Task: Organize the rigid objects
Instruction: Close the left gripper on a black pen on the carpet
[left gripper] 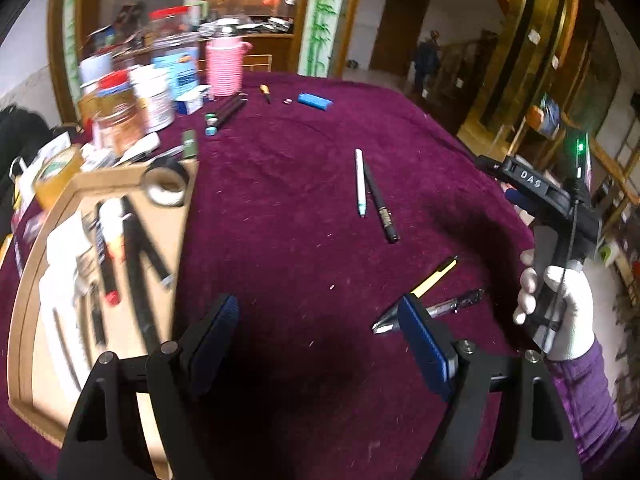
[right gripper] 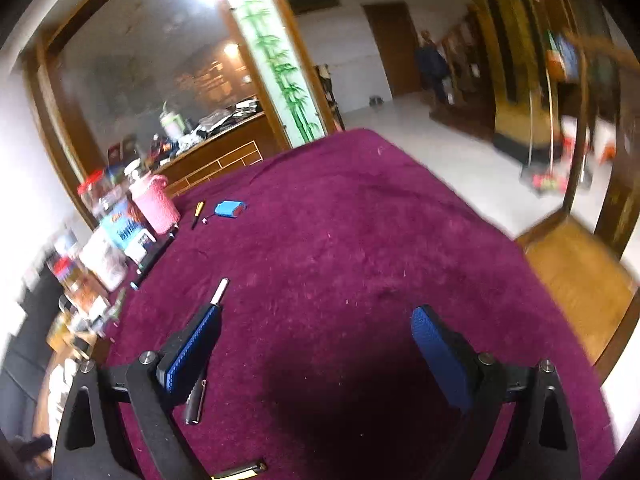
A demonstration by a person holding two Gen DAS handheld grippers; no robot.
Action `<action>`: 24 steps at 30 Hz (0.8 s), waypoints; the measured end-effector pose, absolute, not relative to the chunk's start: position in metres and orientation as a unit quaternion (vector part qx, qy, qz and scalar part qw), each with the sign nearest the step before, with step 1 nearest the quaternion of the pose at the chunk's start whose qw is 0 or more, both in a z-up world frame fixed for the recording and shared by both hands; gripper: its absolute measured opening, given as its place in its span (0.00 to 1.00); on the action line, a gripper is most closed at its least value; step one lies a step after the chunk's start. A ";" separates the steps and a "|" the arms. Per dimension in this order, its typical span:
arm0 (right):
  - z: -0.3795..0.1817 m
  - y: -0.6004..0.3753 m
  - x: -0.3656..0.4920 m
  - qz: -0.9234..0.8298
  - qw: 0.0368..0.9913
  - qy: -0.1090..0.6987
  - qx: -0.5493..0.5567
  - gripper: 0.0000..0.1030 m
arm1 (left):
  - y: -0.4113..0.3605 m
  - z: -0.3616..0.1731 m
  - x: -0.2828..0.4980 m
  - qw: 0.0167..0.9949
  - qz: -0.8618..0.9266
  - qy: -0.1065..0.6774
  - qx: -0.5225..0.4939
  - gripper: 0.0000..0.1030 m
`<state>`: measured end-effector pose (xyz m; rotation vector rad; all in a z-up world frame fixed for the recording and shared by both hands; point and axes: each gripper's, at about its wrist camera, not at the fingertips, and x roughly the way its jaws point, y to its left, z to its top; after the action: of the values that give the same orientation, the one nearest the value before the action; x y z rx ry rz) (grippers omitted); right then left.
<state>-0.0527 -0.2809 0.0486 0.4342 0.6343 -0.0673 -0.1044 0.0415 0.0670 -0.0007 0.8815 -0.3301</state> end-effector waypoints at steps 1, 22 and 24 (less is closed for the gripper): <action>0.046 -0.285 -0.050 -0.026 0.921 0.317 0.225 0.95 | 0.033 0.065 -0.099 0.890 -0.161 0.426 0.010 0.79; 0.027 -0.290 -0.041 0.016 0.884 0.372 0.282 0.95 | -0.107 0.006 0.032 0.839 -0.242 0.478 0.098 0.44; 0.025 -0.289 -0.040 0.015 0.882 0.377 0.282 0.95 | -0.106 0.004 0.035 0.843 -0.238 0.471 0.103 0.39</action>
<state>-0.0396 -0.2888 0.0255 0.5878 0.7852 0.0307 0.0351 -0.1064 0.0041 0.2168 0.9945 -0.5030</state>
